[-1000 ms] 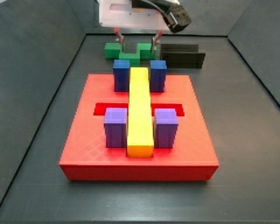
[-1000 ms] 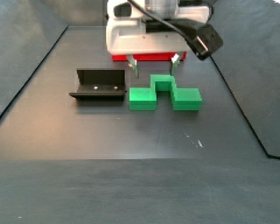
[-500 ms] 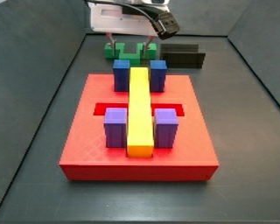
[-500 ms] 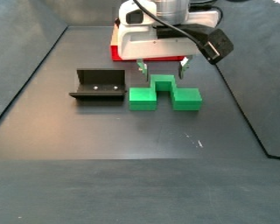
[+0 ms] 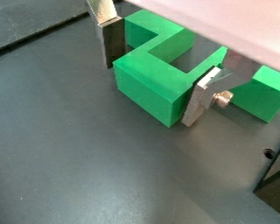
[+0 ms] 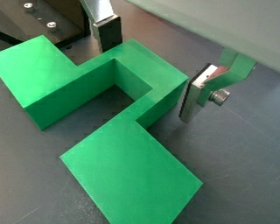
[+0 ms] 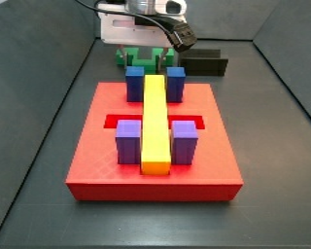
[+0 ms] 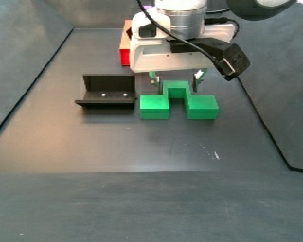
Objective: Pick up the green object. Move up. Place the green object on the fixture. Regrasp the green object. Move to above the board. Insert the green object.
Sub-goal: Pick up the green object.
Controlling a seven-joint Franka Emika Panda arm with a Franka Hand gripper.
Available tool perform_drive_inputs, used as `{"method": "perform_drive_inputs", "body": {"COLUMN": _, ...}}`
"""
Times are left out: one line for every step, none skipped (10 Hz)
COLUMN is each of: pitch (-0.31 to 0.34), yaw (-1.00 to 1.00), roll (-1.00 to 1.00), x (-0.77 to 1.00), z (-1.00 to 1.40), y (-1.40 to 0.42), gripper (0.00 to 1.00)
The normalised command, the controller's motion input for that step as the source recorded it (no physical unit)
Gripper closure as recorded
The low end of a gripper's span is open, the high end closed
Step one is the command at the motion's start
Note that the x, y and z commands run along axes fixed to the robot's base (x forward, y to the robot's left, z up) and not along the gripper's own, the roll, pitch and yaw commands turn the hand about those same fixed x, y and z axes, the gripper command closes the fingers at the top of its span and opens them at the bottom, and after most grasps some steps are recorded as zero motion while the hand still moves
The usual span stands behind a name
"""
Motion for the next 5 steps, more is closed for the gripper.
{"method": "perform_drive_inputs", "body": {"pitch": 0.000, "yaw": 0.00, "roll": 0.00, "x": -0.05, "z": 0.00, "y": 0.00, "gripper": 0.00}}
{"method": "perform_drive_inputs", "body": {"pitch": 0.000, "yaw": 0.00, "roll": 0.00, "x": -0.02, "z": 0.00, "y": 0.00, "gripper": 0.00}}
{"method": "perform_drive_inputs", "body": {"pitch": 0.000, "yaw": 0.00, "roll": 0.01, "x": 0.00, "z": 0.00, "y": 0.00, "gripper": 0.00}}
{"method": "perform_drive_inputs", "body": {"pitch": 0.000, "yaw": 0.00, "roll": 0.02, "x": 0.00, "z": 0.00, "y": 0.00, "gripper": 0.00}}
{"method": "perform_drive_inputs", "body": {"pitch": 0.000, "yaw": 0.00, "roll": 0.00, "x": 0.00, "z": 0.00, "y": 0.00, "gripper": 1.00}}
